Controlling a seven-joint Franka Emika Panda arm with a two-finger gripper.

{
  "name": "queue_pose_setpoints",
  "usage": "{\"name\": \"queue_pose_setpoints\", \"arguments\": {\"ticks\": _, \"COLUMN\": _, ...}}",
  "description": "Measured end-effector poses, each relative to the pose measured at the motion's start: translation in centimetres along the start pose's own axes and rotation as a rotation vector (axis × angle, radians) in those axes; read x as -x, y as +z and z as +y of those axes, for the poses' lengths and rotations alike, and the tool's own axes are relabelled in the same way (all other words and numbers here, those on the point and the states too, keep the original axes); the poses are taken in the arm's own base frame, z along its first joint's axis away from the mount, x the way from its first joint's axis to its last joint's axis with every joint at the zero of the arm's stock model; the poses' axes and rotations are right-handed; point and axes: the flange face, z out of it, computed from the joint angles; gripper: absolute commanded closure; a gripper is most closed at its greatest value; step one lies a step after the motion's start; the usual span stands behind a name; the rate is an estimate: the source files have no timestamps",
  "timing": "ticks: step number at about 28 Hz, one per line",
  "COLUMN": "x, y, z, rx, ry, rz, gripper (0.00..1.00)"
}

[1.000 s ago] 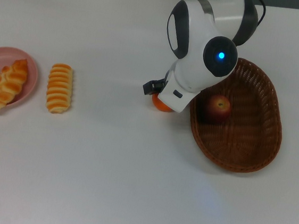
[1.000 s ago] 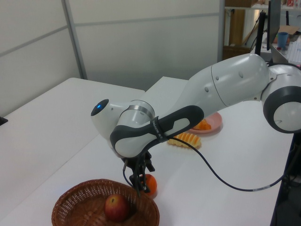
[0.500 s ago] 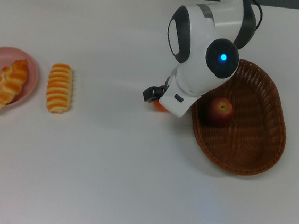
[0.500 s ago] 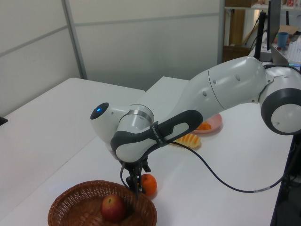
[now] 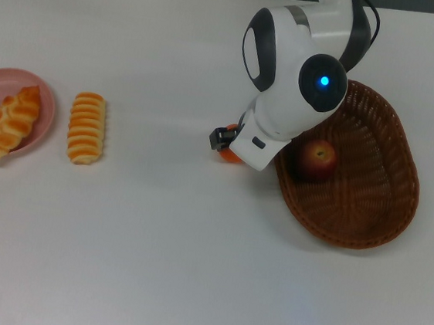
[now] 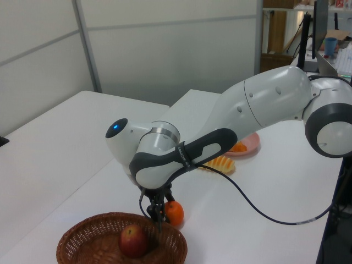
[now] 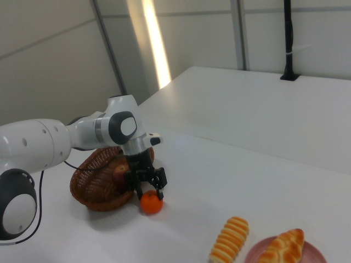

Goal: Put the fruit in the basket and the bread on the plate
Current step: 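Lift the orange and release it into the wicker basket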

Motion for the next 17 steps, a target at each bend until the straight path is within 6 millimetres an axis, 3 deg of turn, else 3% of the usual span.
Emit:
{"name": "queue_pose_setpoints", "arguments": {"ticks": 9, "x": -0.1, "y": -0.9, "z": 1.1, "rx": -0.014, "ry": 0.034, "rz": 0.03, "gripper": 1.0}}
{"name": "queue_pose_setpoints", "arguments": {"ticks": 17, "x": 1.6, "y": -6.7, "z": 4.3, "rx": -0.095, "ry": 0.097, "rz": 0.128, "gripper": 1.0}}
